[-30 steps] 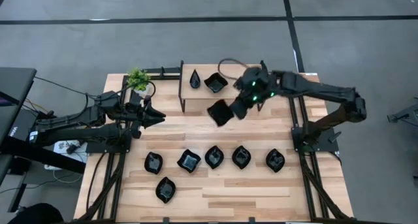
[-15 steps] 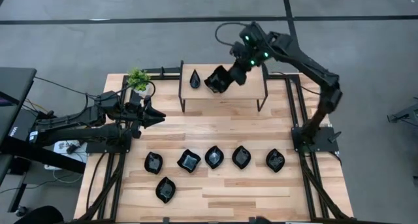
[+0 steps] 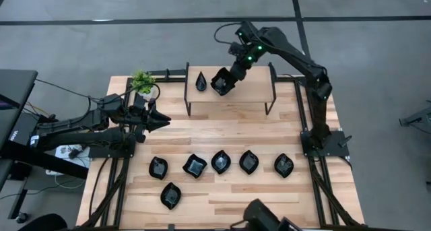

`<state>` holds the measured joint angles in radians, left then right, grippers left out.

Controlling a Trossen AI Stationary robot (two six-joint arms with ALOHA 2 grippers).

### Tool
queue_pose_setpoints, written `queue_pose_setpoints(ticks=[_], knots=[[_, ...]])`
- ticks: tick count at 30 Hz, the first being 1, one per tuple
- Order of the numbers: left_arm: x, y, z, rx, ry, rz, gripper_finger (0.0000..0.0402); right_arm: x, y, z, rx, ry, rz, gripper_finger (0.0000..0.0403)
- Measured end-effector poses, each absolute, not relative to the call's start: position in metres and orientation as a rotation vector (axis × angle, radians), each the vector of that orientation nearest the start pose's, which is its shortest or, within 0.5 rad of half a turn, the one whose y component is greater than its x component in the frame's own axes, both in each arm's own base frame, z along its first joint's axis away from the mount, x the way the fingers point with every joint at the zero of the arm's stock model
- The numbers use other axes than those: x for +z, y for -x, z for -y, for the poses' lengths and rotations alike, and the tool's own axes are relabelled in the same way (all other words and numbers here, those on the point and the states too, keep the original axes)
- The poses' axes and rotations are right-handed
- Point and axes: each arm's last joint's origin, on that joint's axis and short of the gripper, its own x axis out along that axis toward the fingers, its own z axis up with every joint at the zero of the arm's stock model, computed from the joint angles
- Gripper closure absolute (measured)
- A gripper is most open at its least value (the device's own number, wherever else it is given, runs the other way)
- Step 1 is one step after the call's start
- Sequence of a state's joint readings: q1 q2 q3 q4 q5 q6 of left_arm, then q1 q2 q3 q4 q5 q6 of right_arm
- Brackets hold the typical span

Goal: Pick & Place Mini shaped plates
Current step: Stack the black distorted square plate on top of the black distorted square plates on the shelf

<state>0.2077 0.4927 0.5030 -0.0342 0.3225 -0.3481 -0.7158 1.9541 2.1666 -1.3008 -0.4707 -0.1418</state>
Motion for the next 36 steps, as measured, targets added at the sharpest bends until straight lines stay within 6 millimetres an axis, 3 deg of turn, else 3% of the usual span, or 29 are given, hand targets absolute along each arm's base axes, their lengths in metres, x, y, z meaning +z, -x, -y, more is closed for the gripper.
queue_pose_setpoints(ticks=[15, 36], knots=[[0.290, -0.126, -0.017, -0.112, 0.351, -0.030, 0.0311, 0.352, -0.312, 0.265, -0.213, -0.534, -0.939, 0.0403], [0.292, -0.126, -0.017, -0.115, 0.345, -0.009, 0.0311, 0.337, -0.316, 0.265, -0.240, -0.609, -0.955, 0.0403]])
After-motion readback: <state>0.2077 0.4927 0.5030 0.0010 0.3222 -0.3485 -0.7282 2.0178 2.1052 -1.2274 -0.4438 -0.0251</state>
